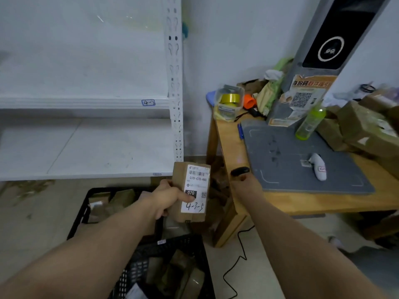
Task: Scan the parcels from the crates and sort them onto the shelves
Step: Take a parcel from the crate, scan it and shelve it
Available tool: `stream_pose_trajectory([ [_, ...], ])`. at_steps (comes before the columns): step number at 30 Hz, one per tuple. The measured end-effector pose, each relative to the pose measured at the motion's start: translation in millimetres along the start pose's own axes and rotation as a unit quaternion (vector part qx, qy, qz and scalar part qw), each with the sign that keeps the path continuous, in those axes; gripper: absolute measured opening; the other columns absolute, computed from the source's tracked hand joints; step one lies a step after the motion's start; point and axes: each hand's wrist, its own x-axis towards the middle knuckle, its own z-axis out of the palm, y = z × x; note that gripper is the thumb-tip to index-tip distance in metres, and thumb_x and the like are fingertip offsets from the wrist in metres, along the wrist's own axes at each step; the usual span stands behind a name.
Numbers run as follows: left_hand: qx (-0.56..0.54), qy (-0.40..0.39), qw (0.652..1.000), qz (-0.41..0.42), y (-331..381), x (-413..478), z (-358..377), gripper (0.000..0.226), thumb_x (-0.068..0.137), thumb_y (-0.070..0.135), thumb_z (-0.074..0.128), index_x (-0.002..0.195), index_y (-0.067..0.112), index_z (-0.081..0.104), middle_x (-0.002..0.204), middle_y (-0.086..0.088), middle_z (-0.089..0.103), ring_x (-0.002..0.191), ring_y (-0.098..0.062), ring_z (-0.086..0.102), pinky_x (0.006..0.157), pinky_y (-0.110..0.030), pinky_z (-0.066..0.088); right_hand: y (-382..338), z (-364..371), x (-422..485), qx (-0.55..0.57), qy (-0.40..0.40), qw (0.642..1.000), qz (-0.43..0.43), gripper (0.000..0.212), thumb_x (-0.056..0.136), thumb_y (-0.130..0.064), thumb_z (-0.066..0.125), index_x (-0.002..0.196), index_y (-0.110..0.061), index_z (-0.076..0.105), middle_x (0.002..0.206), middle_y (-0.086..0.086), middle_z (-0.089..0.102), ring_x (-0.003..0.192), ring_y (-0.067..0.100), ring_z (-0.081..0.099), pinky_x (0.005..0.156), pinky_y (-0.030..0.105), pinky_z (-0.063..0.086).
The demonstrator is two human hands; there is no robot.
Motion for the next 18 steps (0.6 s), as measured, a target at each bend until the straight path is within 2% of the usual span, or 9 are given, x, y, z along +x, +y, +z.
stream_pose_trajectory([
  [2,-0.008,0.016,1.000,-0.008,1.1,14.1,14.6,0.090,0.056,0.023,0.095,0.129,0.021,0.043,0.112,-0.002,0.073,0.106,-0.026,0.064,0.088,-0.050,0.052,14.9,-7.5,20.6,-0.036,0.024,0.999,-0.016,0.039,0.097,-0.028,0.059,0.131,-0.013,0.052,0.123,0.012,0.061,0.106,0.030,0.060,0.084,0.036,0.050],
  [5,-0.009,0.021,1.000,-0.015,5.1,29.1,32.1,0.104,0.046,0.026,0.097,0.136,0.022,0.045,0.116,0.000,0.072,0.109,-0.025,0.063,0.084,-0.047,0.053,30.6,-8.3,46.4,-0.072,0.041,0.997,-0.008,0.049,0.096,-0.028,0.058,0.139,-0.009,0.044,0.132,0.017,0.054,0.118,0.035,0.054,0.099,0.046,0.049],
  [7,-0.018,0.036,0.999,-0.023,5.9,38.0,39.8,0.099,0.055,0.020,0.096,0.137,0.023,0.040,0.119,-0.001,0.068,0.114,-0.027,0.060,0.092,-0.051,0.051,37.9,-6.6,60.9,-0.082,0.037,0.996,-0.001,0.050,0.097,-0.026,0.057,0.140,-0.007,0.041,0.135,0.018,0.051,0.124,0.037,0.050,0.104,0.049,0.046],
  [10,-0.013,0.056,0.998,-0.037,6.3,49.3,48.6,0.097,0.063,0.016,0.092,0.140,0.025,0.034,0.125,-0.001,0.063,0.122,-0.031,0.054,0.103,-0.057,0.044,45.3,-4.9,79.1,-0.082,0.001,0.997,0.013,0.054,0.099,-0.018,0.057,0.146,-0.006,0.033,0.137,0.019,0.050,0.125,0.038,0.052,0.100,0.048,0.048],
  [15,0.006,0.073,0.996,-0.046,3.8,61.1,57.9,0.108,0.057,0.020,0.095,0.146,0.023,0.033,0.128,-0.002,0.063,0.126,-0.032,0.054,0.105,-0.056,0.045,57.9,-1.9,97.9,-0.117,-0.043,0.992,0.018,0.050,0.100,-0.009,0.052,0.147,-0.008,0.034,0.134,0.020,0.055,0.121,0.038,0.056,0.093,0.045,0.049],
  [18,0.001,0.091,0.995,-0.045,1.8,60.8,58.5,0.108,0.059,0.017,0.094,0.146,0.020,0.030,0.131,-0.004,0.060,0.128,-0.032,0.053,0.108,-0.055,0.044,62.5,-0.9,98.9,-0.079,-0.053,0.995,0.032,0.050,0.099,-0.009,0.052,0.146,-0.009,0.038,0.131,0.019,0.056,0.117,0.038,0.056,0.094,0.046,0.051],
])
